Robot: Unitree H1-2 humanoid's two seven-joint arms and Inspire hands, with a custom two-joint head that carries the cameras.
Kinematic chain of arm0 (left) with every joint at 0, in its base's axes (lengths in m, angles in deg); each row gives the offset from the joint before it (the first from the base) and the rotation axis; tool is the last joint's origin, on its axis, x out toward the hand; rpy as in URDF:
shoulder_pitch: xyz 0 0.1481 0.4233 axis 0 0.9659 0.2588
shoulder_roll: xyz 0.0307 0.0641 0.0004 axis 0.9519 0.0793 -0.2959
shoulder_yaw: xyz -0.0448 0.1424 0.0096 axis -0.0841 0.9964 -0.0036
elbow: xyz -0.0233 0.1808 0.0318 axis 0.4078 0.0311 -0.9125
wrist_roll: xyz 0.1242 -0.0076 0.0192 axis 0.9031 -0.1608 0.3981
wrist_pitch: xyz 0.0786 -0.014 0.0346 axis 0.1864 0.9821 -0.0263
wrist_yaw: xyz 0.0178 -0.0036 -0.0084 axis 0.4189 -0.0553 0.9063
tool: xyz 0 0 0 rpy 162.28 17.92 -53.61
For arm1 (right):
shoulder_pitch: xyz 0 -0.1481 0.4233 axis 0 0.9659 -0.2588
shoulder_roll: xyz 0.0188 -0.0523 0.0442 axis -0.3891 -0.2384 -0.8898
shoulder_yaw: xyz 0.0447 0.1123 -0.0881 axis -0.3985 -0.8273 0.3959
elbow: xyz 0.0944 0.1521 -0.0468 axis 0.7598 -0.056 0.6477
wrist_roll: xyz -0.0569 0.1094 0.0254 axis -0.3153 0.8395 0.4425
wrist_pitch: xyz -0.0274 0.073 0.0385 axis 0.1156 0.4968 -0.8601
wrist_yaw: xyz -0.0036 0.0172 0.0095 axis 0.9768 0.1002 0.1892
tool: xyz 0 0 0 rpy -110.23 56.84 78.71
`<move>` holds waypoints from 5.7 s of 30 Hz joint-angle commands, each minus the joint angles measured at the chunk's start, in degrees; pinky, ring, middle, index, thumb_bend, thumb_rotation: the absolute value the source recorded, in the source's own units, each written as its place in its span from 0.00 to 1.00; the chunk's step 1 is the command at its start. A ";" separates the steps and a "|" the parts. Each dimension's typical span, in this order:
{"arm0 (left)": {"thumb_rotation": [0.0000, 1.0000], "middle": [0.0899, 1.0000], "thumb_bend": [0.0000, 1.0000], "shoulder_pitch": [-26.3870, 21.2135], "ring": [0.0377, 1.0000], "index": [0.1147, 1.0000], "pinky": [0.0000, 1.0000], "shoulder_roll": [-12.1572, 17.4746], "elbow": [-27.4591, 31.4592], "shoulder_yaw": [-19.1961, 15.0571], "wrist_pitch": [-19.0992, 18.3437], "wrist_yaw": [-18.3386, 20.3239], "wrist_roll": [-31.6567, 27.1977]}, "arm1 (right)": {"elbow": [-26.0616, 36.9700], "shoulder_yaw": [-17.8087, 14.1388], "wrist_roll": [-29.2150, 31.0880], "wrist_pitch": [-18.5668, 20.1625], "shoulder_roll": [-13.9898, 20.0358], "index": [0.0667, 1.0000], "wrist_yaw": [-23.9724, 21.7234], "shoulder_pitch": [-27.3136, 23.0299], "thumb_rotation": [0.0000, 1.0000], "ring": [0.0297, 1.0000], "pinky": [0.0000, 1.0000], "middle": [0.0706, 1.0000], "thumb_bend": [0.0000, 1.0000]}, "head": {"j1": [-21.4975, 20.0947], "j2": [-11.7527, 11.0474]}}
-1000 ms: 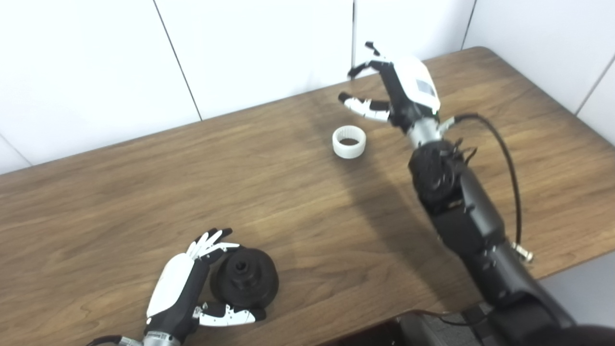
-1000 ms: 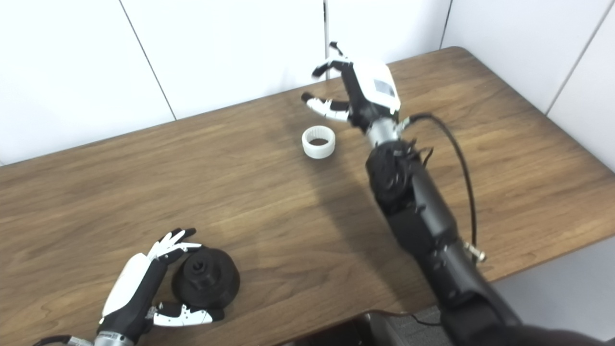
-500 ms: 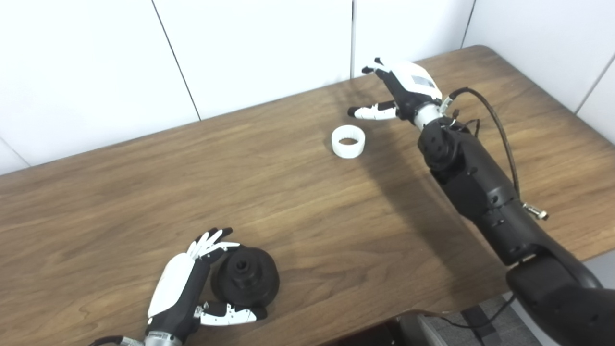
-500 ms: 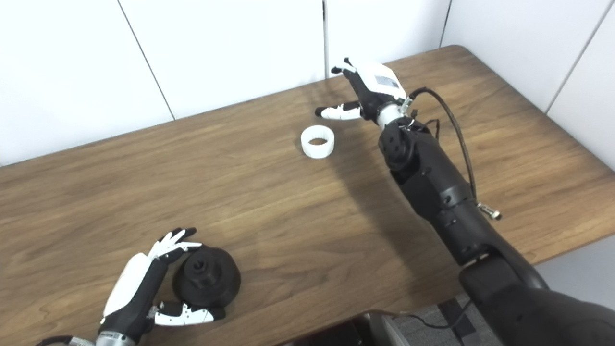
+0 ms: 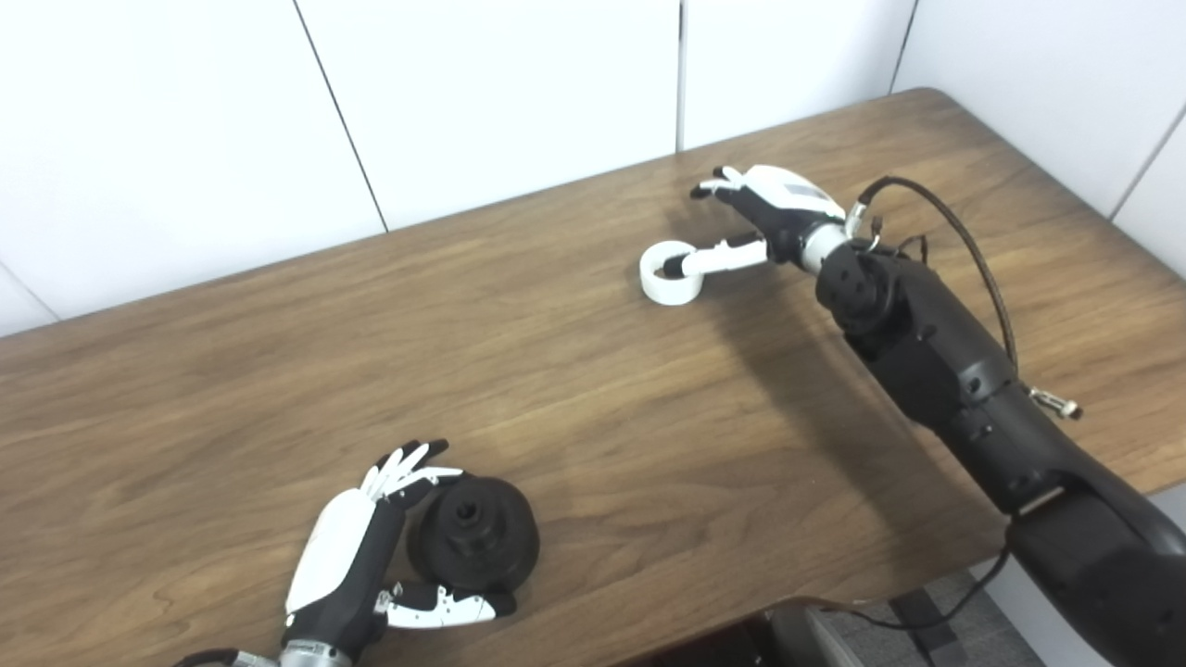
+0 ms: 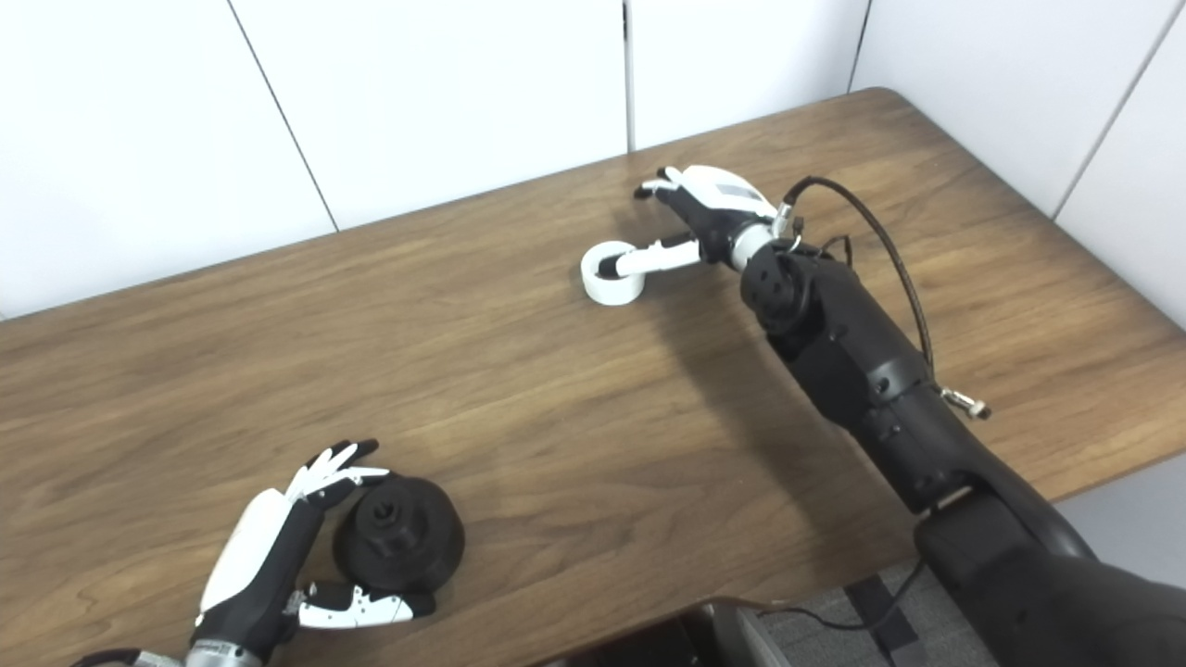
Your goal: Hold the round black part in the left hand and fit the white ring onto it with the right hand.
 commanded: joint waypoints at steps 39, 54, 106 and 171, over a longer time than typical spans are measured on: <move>0.24 0.94 0.89 -0.39 0.99 0.55 1.00 -0.70 1.07 -1.02 0.11 -0.58 1.55 | -2.22 0.02 -2.25 -4.35 -8.37 0.69 21.08 4.23 0.45 0.93 0.91 0.91 0.90 | 1.69 1.41; 0.25 0.94 0.89 -0.34 1.00 0.55 1.00 -0.83 1.54 -1.24 -0.27 -0.18 1.46 | -4.16 0.06 -1.56 -4.98 -10.57 0.66 26.18 4.47 0.41 0.92 0.92 0.89 0.82 | 1.88 1.78; 0.26 0.95 0.88 -1.73 1.00 0.55 1.00 -1.17 1.36 -1.63 -0.97 1.62 2.44 | 13.55 -3.85 -1.26 -11.18 -10.97 0.45 29.66 6.55 0.14 0.86 0.88 0.80 0.51 | 6.67 3.06; 0.28 0.94 0.91 -4.16 0.98 0.55 0.99 -6.69 -2.31 3.08 -3.58 -2.81 8.82 | 36.31 8.63 1.87 -16.62 -23.66 0.45 10.99 24.35 0.15 0.86 0.89 0.77 0.51 | 22.59 6.02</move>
